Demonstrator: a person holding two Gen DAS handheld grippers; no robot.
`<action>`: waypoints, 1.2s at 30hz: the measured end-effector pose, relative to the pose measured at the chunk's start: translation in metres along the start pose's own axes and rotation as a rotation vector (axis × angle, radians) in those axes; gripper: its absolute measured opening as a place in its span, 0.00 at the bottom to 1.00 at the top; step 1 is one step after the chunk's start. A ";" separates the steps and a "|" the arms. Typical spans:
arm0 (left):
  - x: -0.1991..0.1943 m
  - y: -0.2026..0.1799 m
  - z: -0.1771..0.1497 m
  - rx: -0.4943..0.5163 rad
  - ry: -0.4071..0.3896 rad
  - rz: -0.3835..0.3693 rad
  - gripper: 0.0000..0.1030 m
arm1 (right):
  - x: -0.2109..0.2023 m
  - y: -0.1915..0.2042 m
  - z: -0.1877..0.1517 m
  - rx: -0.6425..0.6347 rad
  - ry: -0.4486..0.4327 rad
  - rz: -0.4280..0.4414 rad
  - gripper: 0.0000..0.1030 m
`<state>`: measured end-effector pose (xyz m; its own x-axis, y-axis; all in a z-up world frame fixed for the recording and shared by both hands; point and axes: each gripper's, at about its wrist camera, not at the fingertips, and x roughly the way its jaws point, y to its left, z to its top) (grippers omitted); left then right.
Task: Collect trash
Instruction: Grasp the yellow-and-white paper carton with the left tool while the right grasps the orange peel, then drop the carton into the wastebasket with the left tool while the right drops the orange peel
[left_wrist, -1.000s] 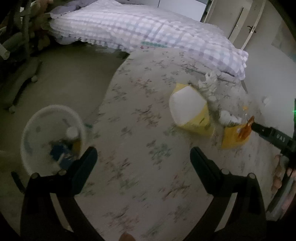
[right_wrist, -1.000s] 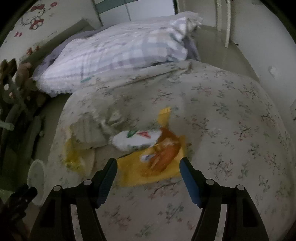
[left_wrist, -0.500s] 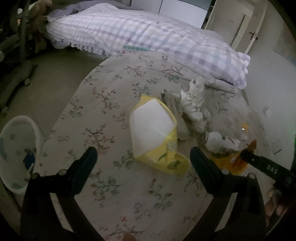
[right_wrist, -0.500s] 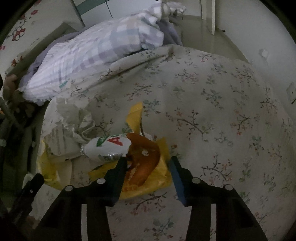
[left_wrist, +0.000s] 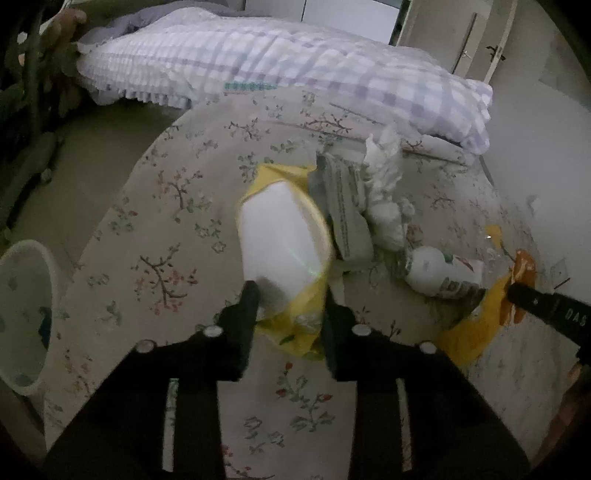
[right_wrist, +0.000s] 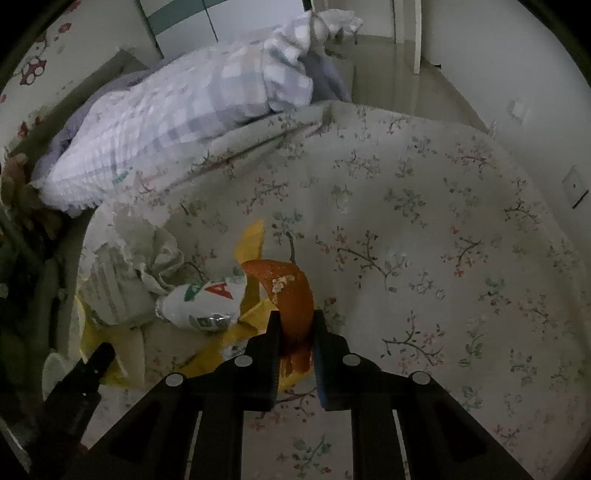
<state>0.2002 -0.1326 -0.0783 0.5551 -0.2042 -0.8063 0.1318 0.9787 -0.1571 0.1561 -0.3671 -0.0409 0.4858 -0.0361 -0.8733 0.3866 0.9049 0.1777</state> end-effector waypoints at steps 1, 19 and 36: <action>-0.002 0.001 0.000 0.005 -0.006 0.000 0.20 | -0.003 0.000 0.000 0.002 -0.006 0.005 0.15; -0.053 0.033 0.000 -0.010 -0.052 -0.055 0.15 | -0.053 0.033 -0.008 -0.012 -0.096 0.145 0.14; -0.096 0.113 -0.005 -0.057 -0.092 0.032 0.15 | -0.050 0.112 -0.030 -0.130 -0.076 0.227 0.14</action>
<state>0.1575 -0.0019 -0.0216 0.6315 -0.1714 -0.7562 0.0674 0.9837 -0.1666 0.1515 -0.2517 0.0089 0.6078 0.1472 -0.7803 0.1594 0.9401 0.3015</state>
